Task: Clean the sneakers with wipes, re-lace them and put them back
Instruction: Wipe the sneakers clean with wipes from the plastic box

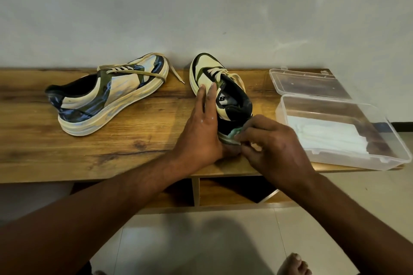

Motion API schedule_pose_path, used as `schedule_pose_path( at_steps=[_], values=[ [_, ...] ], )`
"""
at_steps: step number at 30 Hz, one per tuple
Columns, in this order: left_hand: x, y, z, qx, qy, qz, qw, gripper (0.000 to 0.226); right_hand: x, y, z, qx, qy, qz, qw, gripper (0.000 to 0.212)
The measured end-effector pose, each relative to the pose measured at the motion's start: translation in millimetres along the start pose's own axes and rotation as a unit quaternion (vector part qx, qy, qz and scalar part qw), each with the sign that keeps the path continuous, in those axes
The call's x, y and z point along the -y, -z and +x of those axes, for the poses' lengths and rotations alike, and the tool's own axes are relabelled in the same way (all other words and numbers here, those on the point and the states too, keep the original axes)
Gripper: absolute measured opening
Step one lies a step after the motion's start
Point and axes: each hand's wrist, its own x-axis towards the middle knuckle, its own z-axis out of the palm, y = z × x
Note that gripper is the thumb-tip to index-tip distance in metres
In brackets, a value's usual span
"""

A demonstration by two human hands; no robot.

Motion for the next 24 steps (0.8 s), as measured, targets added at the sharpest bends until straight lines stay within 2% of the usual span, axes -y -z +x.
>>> schedule_pose_path(
  at_steps=[3, 6, 12, 18, 24],
  values=[
    [1.4, 3.7, 0.0, 0.006, 0.004, -0.007, 1.000, 0.156, 0.3, 6.7, -0.7, -0.050, -0.088, 0.038, 0.994, 0.021],
    [4.7, 8.5, 1.1, 0.014, -0.007, 0.004, 1.000, 0.155, 6.9, 1.6, -6.3, -0.049, -0.169, 0.032, 0.984, 0.029],
    [3.1, 20.5, 2.3, 0.024, -0.007, 0.009, 1.000, 0.133, 1.8, 7.3, -5.0, -0.080, -0.285, 0.067, 0.953, 0.029],
    [-9.5, 13.9, 2.9, -0.027, 0.008, -0.052, 0.998, 0.124, 4.8, -1.3, -3.8, -0.110, -0.297, 0.129, 0.940, 0.022],
    [-0.3, 15.3, 2.7, -0.072, -0.007, -0.088, 0.993, 0.109, 10.5, -5.7, -4.9, -0.087, -0.227, 0.120, 0.963, 0.018]
  ],
)
